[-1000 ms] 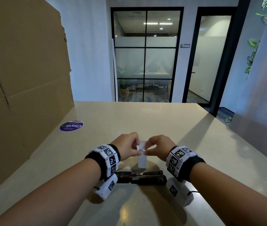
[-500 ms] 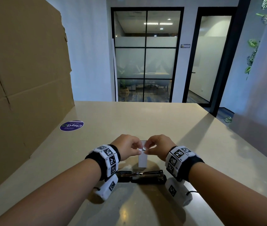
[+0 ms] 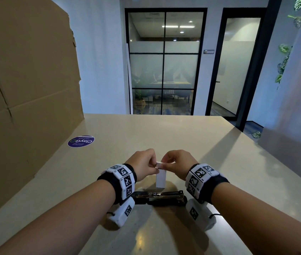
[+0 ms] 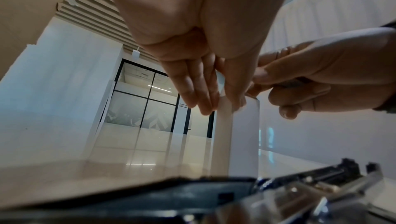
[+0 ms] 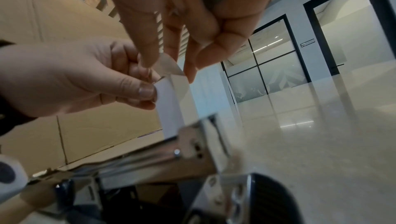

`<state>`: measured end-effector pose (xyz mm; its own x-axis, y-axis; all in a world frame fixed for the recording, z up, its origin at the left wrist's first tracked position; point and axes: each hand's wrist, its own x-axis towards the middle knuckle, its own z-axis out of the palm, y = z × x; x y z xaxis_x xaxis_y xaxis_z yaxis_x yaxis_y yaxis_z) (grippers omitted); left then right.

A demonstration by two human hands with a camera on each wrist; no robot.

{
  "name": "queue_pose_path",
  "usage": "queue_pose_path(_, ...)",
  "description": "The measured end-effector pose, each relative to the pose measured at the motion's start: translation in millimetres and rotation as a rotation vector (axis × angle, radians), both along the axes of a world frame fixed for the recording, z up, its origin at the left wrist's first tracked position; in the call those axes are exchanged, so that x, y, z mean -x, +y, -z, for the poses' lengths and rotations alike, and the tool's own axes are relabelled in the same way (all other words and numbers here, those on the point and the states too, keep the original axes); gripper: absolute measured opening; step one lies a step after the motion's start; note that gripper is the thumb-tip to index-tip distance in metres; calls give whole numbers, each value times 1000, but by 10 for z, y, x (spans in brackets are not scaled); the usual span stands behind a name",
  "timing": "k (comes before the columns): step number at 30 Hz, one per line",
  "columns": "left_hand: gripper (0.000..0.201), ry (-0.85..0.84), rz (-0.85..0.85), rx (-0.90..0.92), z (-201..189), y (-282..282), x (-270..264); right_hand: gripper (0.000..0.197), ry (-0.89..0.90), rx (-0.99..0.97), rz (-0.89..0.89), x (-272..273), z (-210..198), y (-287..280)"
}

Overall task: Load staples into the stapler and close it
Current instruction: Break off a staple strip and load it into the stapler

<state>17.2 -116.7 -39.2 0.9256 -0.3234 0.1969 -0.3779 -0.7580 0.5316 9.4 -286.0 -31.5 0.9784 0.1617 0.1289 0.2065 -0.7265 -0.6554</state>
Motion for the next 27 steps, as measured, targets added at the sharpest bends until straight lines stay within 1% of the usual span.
queue_pose_path(2, 30, 12, 10, 27, 0, 9, 3, 16, -1, 24, 4, 5, -2, -2)
queue_pose_path(4, 30, 23, 18, 39, -1, 13, 7, 15, -8, 69, -1, 9, -6, -3)
queue_pose_path(11, 29, 46, 18, 23, -31, -1, 11, 18, -84, 175, -28, 36, -31, 28)
queue_pose_path(17, 29, 43, 24, 6, -32, 0, 15, 20, -97, 247, -28, 31, -15, 35)
queue_pose_path(27, 22, 9, 48, -32, -30, -4, -5, 12, -111, 263, -37, 13, -7, 38)
